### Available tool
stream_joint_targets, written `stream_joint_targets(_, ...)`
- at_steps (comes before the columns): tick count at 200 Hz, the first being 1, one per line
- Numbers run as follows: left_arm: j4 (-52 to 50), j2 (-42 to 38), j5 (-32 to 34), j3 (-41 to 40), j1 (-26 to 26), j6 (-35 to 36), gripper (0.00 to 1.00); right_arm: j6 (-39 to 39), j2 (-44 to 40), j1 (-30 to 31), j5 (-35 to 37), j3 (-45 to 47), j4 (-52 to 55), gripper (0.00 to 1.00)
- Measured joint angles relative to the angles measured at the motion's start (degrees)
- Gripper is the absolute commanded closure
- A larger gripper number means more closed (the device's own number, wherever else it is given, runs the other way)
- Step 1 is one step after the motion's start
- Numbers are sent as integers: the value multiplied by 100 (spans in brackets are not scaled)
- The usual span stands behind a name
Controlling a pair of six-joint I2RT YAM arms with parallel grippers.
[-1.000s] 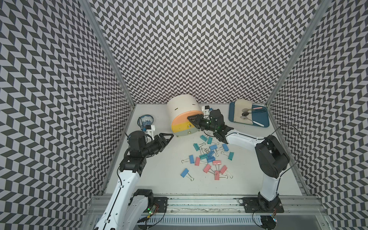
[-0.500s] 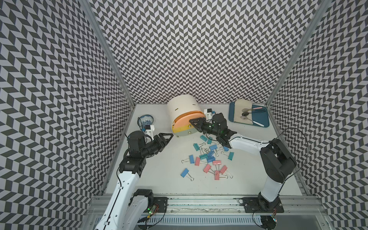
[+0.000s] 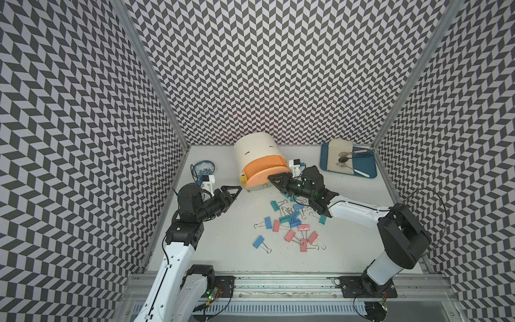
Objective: Put the binder clips in the drawer according to color
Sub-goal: Open the drawer in the storage box.
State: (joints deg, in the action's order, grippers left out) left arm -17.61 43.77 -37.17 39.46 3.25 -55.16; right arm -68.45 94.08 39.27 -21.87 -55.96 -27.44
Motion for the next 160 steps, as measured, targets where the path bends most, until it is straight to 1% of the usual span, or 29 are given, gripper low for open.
stream_joint_targets(23,7,-57,2,0,0,-11,40,-2,-101,22,-2,90,17,80)
stream_joint_targets(52,37,-105,2,0,0,-46,39,2,-109,31,0,120,13,75)
stream_joint_targets(116,74,-114,2,0,0,-118,38,116,-109,37,-22,120,44,47)
stream_joint_targets(133,90,-122,2,0,0,-131,38,232,-131,37,-2,120,105,42)
stream_joint_targets(160,120,-129,2,-2,-2,-149,38,387,-238,37,11,120,256,38)
